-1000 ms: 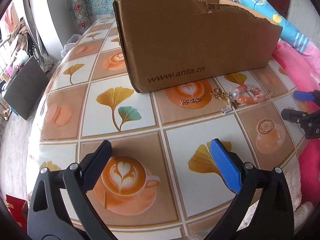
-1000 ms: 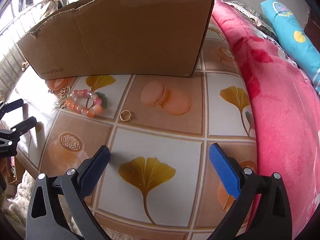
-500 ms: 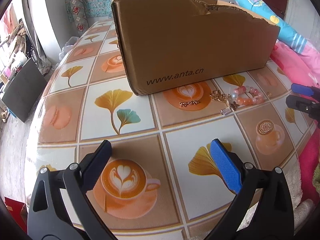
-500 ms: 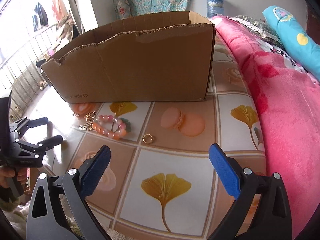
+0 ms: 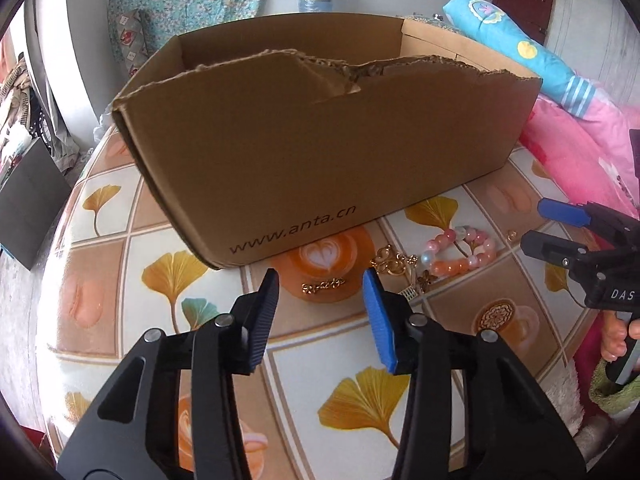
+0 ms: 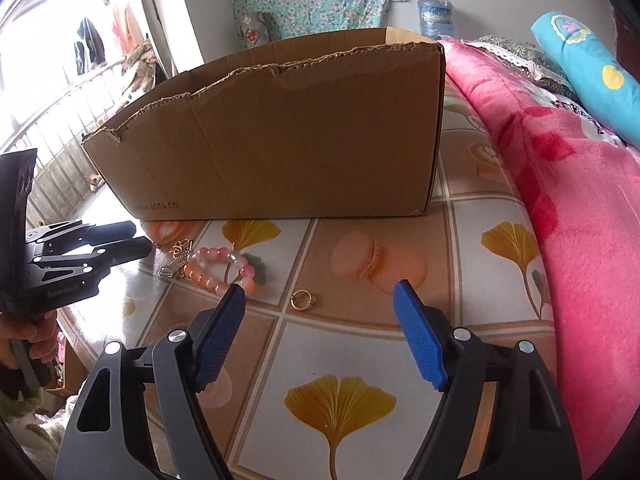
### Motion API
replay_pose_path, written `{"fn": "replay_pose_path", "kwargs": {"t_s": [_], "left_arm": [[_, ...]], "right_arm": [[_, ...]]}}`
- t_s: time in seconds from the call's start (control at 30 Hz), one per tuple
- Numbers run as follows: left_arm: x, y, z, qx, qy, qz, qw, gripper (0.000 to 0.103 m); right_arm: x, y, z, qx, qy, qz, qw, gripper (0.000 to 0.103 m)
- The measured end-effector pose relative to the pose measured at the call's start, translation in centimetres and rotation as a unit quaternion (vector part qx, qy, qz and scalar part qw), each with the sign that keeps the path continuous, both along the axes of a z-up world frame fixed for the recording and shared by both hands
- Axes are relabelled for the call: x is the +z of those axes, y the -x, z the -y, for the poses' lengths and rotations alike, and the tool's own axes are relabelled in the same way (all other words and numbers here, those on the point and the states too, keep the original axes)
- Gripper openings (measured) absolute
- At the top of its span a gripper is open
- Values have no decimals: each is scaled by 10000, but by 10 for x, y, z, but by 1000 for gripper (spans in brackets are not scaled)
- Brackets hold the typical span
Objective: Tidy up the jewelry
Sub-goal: 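Close the left gripper on the gold chain beside the box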
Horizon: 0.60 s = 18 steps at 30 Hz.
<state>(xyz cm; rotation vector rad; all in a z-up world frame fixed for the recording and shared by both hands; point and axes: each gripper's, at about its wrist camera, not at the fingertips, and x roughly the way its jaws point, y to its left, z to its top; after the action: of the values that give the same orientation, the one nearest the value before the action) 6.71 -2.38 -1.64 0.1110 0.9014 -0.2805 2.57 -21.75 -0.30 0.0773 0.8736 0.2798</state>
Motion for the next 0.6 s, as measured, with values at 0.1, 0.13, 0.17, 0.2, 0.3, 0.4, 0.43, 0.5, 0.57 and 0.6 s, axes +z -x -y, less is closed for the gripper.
{"fn": "replay_pose_path", "kwargs": {"t_s": [0.1, 0.13, 0.17, 0.2, 0.3, 0.4, 0.43, 0.5, 0.57, 0.6], "left_arm": [[-6, -1, 9, 5, -134, -95, 9999, 28], [-7, -2, 12, 3, -231, -57, 9997, 27], [-7, -2, 14, -18, -264, -44, 9996, 24], [-7, -3, 15, -19, -248, -58, 9997, 20], [-8, -4, 18, -23, -303, -29, 9995, 5], [-9, -4, 20, -64, -349, -4, 9994, 3], [-9, -4, 19, -62, -312, -10, 9995, 3], [-7, -4, 14, -14, -170, -12, 9999, 1], [-1, -2, 4, 46, 59, 29, 10000, 1], [3, 0, -1, 84, 172, 66, 9998, 1]], "right_arm": [[-3, -1, 1, 14, -24, -8, 10000, 74], [-3, -1, 1, 17, -23, -10, 10000, 73], [-4, -2, 1, 18, -14, -8, 10000, 73], [-4, -2, 1, 19, -11, -2, 10000, 72], [-5, -3, 3, 11, -35, 8, 10000, 71], [-5, -5, 5, -14, -71, 25, 10000, 69], [-4, -4, 5, -23, -84, 48, 10000, 67], [-2, -3, 6, -9, -105, 98, 9999, 65], [0, -2, 6, 21, -113, 130, 9998, 62], [2, -1, 6, 32, -119, 142, 9998, 60]]}}
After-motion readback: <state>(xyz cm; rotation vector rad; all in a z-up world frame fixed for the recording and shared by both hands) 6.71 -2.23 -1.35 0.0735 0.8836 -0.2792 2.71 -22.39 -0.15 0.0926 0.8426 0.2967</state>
